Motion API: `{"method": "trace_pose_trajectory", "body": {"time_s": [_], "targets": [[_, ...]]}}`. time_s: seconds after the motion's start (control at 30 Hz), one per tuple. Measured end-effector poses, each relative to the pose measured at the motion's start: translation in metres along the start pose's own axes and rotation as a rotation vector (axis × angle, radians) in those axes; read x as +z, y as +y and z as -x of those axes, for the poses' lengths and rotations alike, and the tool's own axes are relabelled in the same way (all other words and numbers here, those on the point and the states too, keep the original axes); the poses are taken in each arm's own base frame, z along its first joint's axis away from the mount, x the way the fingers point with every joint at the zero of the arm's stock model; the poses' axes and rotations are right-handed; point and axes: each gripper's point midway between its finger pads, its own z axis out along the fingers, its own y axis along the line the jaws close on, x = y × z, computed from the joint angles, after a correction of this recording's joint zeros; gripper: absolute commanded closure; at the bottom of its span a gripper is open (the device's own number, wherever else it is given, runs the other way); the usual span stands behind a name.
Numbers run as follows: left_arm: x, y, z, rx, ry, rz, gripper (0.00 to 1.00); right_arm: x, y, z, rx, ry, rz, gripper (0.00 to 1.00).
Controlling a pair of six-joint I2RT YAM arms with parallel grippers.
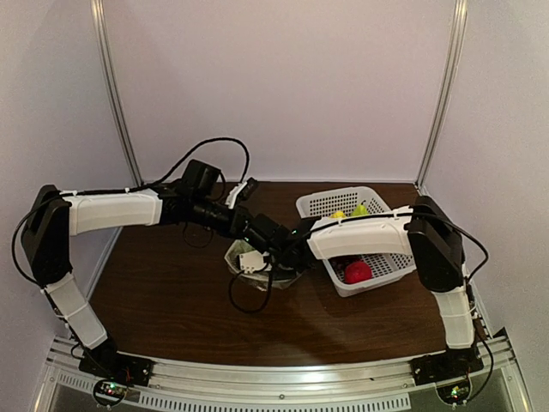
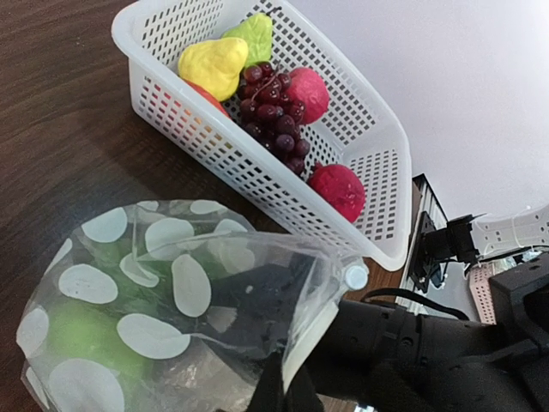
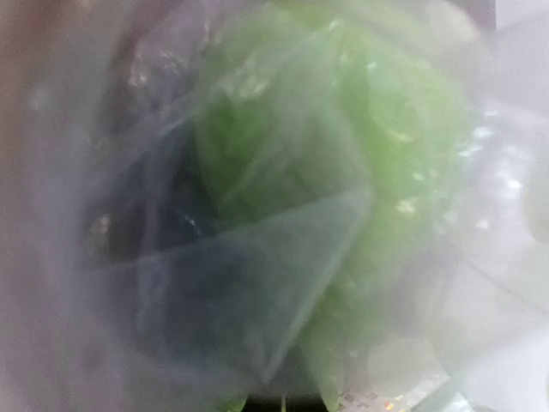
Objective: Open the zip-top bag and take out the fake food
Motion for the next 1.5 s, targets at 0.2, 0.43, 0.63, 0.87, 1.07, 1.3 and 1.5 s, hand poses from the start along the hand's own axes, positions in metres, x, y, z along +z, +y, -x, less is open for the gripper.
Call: {"method": "trace_pose_trajectory", "body": {"time_s": [0.2, 0.43, 0.63, 0.87, 1.07, 1.3, 1.5], "targets": [[-0.009, 0.008, 0.018, -0.046, -0.047, 0.027, 1.0, -0.07, -0.026, 0.027, 0.072, -0.198, 0.055, 1.0], [-0.018, 0.012, 0.035, -0.065, -0.091, 0.041, 1.0, -0.153, -0.075, 0.049, 0.168, -0.406, 0.031, 1.0], [-0.02, 0.011, 0.04, -0.061, -0.102, 0.048, 1.0, -0.163, -0.067, 0.051, 0.164, -0.429, 0.107, 1.0], [-0.023, 0.017, 0.04, -0.074, -0.102, 0.06, 1.0, -0.204, -0.062, 0.07, 0.167, -0.57, 0.253, 1.0], [-0.023, 0.018, 0.04, -0.074, -0.102, 0.062, 1.0, -0.236, -0.06, 0.081, 0.169, -0.672, 0.349, 1.0], [-0.023, 0.019, 0.037, -0.076, -0.09, 0.067, 1.0, -0.247, -0.067, 0.078, 0.204, -0.704, 0.392, 1.0], [-0.023, 0.02, 0.035, -0.081, -0.082, 0.07, 1.0, -0.259, -0.108, 0.065, 0.329, -0.78, 0.415, 1.0]]}}
